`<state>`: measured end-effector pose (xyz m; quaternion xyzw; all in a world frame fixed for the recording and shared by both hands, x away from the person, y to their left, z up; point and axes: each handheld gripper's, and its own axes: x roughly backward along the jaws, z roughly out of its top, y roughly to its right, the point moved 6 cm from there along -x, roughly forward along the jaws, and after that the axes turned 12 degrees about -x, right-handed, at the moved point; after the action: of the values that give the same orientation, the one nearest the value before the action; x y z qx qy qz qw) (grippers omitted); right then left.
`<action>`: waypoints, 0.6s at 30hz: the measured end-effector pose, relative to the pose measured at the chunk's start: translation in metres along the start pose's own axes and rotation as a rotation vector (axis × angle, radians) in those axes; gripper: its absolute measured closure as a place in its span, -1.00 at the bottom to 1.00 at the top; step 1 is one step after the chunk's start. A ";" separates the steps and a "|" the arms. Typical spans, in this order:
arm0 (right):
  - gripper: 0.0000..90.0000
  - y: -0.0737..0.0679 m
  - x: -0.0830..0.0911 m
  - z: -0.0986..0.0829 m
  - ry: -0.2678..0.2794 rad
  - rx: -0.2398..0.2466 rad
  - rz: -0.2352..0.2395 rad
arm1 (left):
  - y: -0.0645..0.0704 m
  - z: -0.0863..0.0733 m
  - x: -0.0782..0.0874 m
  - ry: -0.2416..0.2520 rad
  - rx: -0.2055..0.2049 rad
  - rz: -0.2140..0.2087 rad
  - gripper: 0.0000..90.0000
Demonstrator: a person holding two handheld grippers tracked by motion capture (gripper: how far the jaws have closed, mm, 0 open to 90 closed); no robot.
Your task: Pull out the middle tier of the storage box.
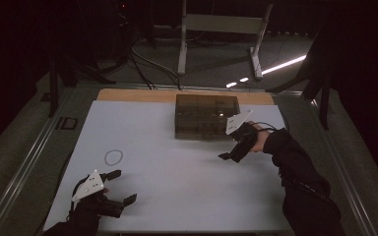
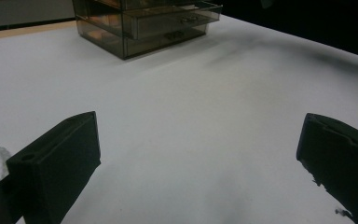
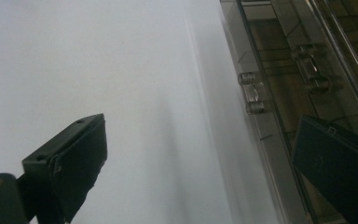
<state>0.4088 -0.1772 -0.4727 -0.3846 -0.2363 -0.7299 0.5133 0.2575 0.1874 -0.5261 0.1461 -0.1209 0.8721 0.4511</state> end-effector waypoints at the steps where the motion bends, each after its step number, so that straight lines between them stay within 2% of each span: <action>1: -0.91 0.001 0.001 0.000 -0.004 0.000 0.007 | 0.000 0.000 0.000 0.000 0.001 0.000 -0.98; 6: -0.91 0.009 0.007 0.001 -0.001 -0.015 0.014 | 0.000 0.000 0.000 0.002 0.002 0.000 -0.98; 15: -0.85 0.018 0.009 0.009 0.006 0.005 0.059 | 0.000 0.000 0.000 0.002 0.003 0.000 -0.98; 18: -0.75 0.021 0.010 0.009 -0.001 0.016 0.068 | 0.000 0.000 0.001 0.005 0.007 -0.002 -0.98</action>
<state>0.4293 -0.1835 -0.4605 -0.3888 -0.2292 -0.7098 0.5408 0.2573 0.1880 -0.5259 0.1456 -0.1164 0.8724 0.4518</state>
